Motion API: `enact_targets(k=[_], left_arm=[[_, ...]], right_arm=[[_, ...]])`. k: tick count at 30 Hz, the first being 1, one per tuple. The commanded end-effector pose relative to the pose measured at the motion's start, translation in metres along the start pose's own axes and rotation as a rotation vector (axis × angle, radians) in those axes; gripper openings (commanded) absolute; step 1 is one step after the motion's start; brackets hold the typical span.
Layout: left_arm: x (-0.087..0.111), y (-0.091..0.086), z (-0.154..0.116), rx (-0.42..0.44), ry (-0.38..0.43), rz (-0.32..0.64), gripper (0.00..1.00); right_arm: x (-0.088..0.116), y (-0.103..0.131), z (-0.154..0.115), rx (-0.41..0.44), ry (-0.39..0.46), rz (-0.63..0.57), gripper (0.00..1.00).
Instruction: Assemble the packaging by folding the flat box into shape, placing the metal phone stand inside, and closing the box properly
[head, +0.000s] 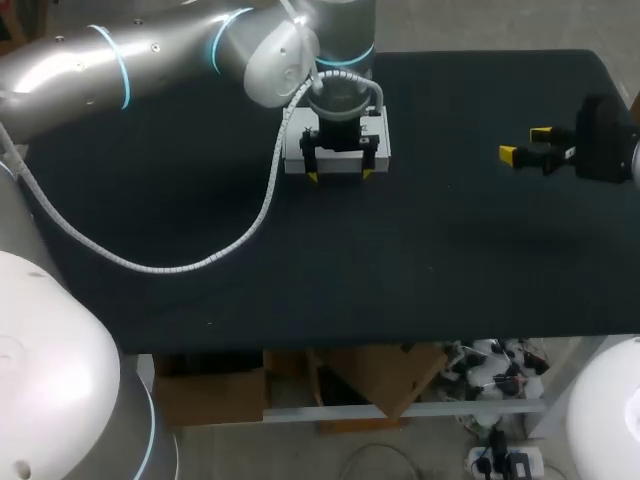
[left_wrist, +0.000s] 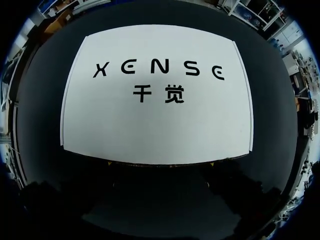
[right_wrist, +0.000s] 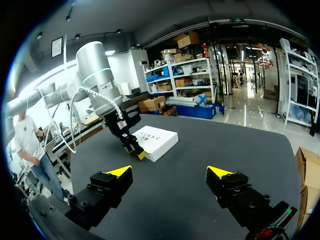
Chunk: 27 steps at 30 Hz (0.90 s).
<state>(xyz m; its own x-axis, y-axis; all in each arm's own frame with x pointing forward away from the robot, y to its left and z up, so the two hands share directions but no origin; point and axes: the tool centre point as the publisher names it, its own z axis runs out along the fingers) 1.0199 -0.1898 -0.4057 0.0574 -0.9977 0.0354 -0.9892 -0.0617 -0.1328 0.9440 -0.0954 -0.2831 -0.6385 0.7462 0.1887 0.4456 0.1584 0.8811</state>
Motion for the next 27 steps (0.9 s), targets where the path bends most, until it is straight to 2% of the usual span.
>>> enact_targets(k=[1, 13, 27], left_arm=[[0.001, -0.022, 0.006, -0.052, -0.002, 0.000, 1.00], [-0.005, -0.074, 0.007, -0.050, -0.006, -0.010, 1.00], [-0.011, -0.119, 0.012, -0.055, 0.005, -0.019, 1.00]], right_arm=[[0.000, -0.001, -0.001, -0.004, 0.002, -0.001, 1.00], [0.000, -0.001, -0.001, -0.004, 0.002, -0.001, 1.00], [0.000, -0.001, -0.001, -0.004, 0.002, -0.001, 1.00]])
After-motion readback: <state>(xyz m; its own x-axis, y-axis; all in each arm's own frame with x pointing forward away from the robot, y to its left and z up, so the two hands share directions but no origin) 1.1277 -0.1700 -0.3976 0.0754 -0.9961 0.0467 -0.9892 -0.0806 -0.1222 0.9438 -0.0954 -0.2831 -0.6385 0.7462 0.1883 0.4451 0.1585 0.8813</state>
